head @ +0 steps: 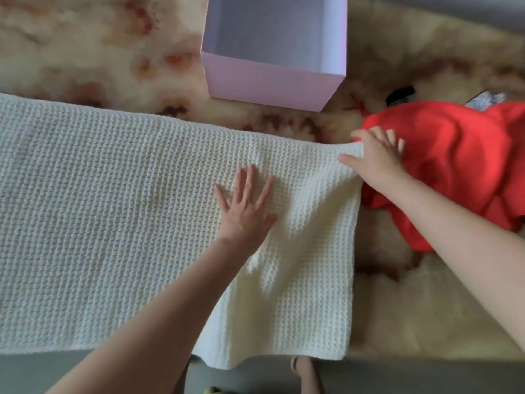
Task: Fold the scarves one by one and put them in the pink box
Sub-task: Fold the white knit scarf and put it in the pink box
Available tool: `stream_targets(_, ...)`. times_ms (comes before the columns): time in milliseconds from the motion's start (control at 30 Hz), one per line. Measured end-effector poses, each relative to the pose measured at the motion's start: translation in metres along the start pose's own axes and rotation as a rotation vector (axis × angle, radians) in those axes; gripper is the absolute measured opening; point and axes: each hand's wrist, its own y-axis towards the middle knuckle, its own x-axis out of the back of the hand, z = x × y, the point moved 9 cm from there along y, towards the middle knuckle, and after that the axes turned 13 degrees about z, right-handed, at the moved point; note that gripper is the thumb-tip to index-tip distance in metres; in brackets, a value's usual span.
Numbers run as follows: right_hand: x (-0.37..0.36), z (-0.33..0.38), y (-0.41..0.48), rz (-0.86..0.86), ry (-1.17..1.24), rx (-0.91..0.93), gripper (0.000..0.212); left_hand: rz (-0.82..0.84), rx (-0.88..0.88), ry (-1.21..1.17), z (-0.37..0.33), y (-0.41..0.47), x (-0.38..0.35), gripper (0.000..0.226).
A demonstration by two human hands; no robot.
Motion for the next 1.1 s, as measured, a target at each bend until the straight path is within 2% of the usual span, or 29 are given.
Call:
stream_targets(100, 0.014, -0.004, -0.042, -0.212, 0.200, 0.083, 0.047, 0.029, -0.001, 0.036, -0.016, -0.002, -0.011, 0.073)
stream_targets(167, -0.005, -0.008, -0.089, -0.243, 0.312, 0.073, 0.045, 0.047, 0.028, 0.006, -0.022, 0.001, -0.013, 0.075)
stream_targets(333, -0.114, -0.022, -0.201, -0.043, 0.603, -0.328, 0.065, 0.027, -0.019, 0.009, -0.035, 0.005, -0.011, 0.075)
stream_targets(433, -0.149, -0.027, -0.219, 0.031, 0.775, -0.473, 0.047, 0.012, -0.021, -0.010, -0.036, 0.004, -0.012, 0.074)
stream_targets(533, -0.147, -0.042, -0.222, 0.001, 0.680, -0.448, 0.022, -0.008, -0.030, -0.040, -0.034, 0.004, -0.012, 0.074)
stream_targets(600, -0.140, -0.064, -0.229, -0.050, 0.631, -0.456, 0.015, 0.003, -0.036, -0.072, -0.035, 0.003, -0.012, 0.074)
stream_targets(700, -0.133, -0.088, -0.243, -0.133, 0.665, -0.451, 0.025, 0.023, -0.057, -0.053, -0.045, -0.006, -0.019, 0.073)
stream_targets(800, -0.123, -0.080, -0.253, -0.210, 0.612, -0.390, 0.039, 0.028, -0.136, -0.024, -0.063, -0.021, -0.034, 0.069)
stream_targets(933, -0.134, -0.040, -0.254, -0.134, 0.490, -0.268, 0.055, 0.049, -0.321, 0.093, -0.095, -0.034, -0.053, 0.066)
stream_targets(1000, -0.145, -0.037, -0.254, -0.106, 0.498, -0.304, 0.045, 0.036, -0.392, 0.120, -0.109, -0.032, -0.053, 0.064)
stream_targets(1100, -0.150, -0.052, -0.258, -0.093, 0.597, -0.400, 0.018, 0.001, -0.380, 0.105, -0.122, -0.014, -0.041, 0.067)
